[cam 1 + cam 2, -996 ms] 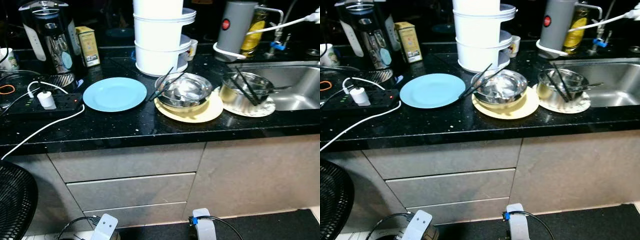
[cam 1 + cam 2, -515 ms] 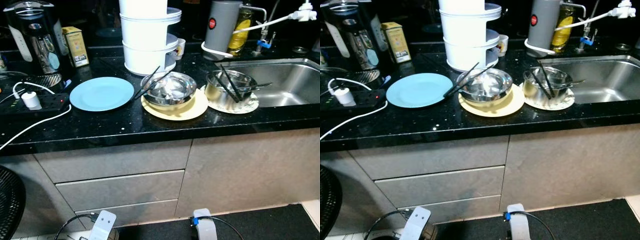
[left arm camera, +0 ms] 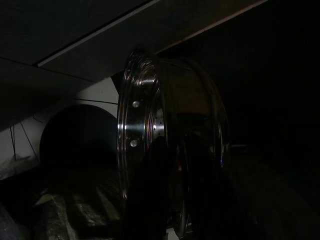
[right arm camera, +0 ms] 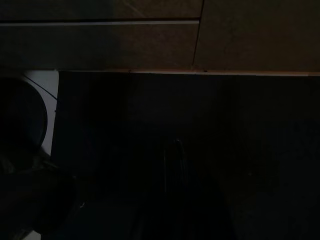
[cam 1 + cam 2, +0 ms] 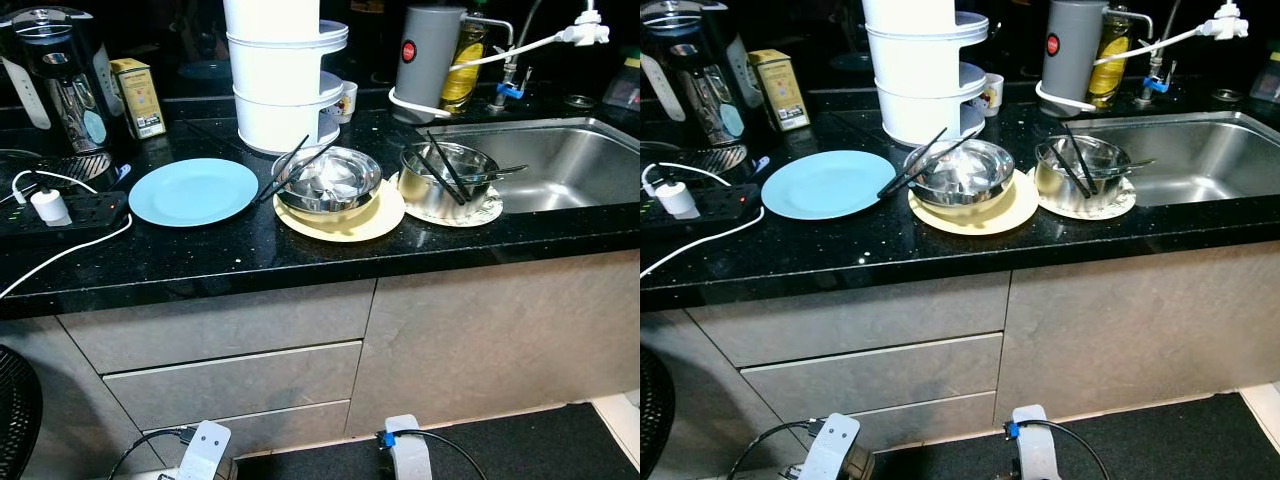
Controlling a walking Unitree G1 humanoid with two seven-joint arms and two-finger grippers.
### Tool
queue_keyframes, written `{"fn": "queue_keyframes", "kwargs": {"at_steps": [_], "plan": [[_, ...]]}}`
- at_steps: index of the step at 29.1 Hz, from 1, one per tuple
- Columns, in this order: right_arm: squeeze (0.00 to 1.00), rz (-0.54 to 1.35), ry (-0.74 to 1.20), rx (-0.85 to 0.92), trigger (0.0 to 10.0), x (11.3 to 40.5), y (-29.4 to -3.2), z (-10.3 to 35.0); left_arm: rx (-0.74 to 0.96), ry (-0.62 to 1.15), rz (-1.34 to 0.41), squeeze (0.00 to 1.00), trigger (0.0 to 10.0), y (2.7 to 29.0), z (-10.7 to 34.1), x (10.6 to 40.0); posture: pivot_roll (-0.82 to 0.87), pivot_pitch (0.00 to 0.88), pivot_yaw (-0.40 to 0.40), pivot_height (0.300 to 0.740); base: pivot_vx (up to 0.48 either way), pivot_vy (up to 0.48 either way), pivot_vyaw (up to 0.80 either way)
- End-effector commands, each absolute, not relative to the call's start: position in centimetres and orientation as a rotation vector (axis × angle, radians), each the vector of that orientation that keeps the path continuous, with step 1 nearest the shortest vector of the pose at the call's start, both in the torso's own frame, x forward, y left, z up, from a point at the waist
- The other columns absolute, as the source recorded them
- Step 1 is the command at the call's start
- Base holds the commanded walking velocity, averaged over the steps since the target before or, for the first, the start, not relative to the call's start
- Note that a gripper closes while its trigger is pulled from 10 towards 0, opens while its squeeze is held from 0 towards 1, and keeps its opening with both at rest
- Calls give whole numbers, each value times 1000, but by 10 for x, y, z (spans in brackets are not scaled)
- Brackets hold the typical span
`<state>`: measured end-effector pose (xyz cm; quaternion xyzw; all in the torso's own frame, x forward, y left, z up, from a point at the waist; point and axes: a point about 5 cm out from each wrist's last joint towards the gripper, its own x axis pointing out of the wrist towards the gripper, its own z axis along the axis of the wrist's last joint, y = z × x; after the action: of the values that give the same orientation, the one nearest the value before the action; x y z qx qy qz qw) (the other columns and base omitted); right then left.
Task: Kitchen organization
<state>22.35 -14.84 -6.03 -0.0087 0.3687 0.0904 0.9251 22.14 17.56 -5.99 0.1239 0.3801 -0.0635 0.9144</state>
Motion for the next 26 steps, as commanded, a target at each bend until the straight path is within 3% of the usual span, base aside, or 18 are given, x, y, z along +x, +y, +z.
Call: {"fn": "queue_keyframes", "kwargs": {"at_steps": [1,3,15,26], "plan": [[0,193,787,-23,10000,218,-147,-64,261,784,-131,0,10000,176,-61,220,-25,142,-40,740,0,-480,0],[0,194,785,-22,10000,219,-147,-64,258,779,-127,0,10000,175,-60,221,-25,142,-40,740,0,-480,0],[0,206,779,-30,10000,221,-146,-63,195,772,-85,0,10000,176,-59,221,-27,140,-45,740,0,0,0],[0,212,781,-36,10000,220,-146,-63,183,755,-67,0,10000,179,-58,223,-27,136,-46,740,0,480,0]]}}
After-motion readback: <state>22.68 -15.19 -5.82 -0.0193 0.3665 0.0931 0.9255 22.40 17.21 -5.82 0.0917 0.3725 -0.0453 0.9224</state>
